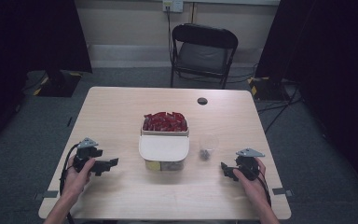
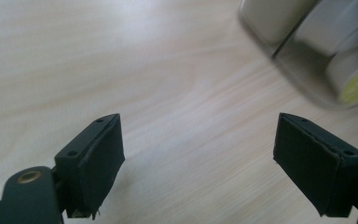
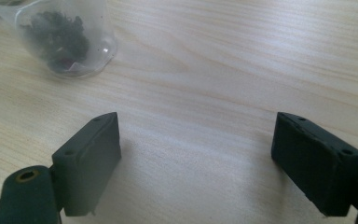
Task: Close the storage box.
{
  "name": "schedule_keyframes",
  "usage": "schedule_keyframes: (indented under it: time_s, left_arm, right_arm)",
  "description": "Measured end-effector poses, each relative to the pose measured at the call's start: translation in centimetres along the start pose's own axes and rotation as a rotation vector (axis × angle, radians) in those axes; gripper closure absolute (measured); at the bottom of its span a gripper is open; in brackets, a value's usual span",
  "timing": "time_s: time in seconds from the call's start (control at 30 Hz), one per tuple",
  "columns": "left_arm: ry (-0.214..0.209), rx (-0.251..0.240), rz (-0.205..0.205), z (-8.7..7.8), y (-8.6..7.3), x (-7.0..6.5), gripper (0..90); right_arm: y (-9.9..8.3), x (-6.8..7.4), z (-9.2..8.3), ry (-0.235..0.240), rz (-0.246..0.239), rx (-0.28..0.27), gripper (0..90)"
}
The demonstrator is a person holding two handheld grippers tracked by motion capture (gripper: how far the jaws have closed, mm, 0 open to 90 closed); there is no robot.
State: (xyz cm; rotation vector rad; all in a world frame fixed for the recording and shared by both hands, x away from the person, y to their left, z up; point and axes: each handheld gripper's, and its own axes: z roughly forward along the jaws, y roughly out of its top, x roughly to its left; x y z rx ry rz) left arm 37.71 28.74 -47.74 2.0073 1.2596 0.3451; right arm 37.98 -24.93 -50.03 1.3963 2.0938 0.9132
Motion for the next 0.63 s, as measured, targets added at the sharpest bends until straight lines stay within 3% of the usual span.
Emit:
schedule_keyframes:
  time_s: [0.07, 0.1, 0.27, 0.3, 0.43, 0.63]
  left_arm:
    - [0.024, 0.013, -0.005, 0.5, -0.5, 0.1, 15.9]
    - [0.043, 0.042, 0.009, 1.0, -0.8, 0.2, 15.8]
    - [0.092, 0.021, 0.044, 1.4, -1.0, 0.0, 15.2]
    - [0.118, 0.015, 0.077, 1.7, -1.1, -0.2, 14.9]
    - [0.121, -0.025, 0.089, 1.9, -1.5, 0.0, 10.1]
    - [0.126, -0.029, 0.082, 2.0, -1.6, 0.1, 5.8]
  right_arm:
    - [0.0, 0.0, 0.0, 0.002, 0.000, 0.002, 15.0]
    - [0.0, 0.0, 0.0, 0.003, -0.001, 0.003, 14.7]
    - [0.0, 0.0, 0.0, 0.001, -0.002, 0.003, 14.4]
    - [0.0, -0.1, 0.0, -0.001, 0.002, 0.004, 13.3]
    - [0.0, -0.1, 0.1, -0.002, 0.002, 0.005, 13.0]
    - [0.0, -0.1, 0.1, -0.002, 0.002, 0.005, 12.9]
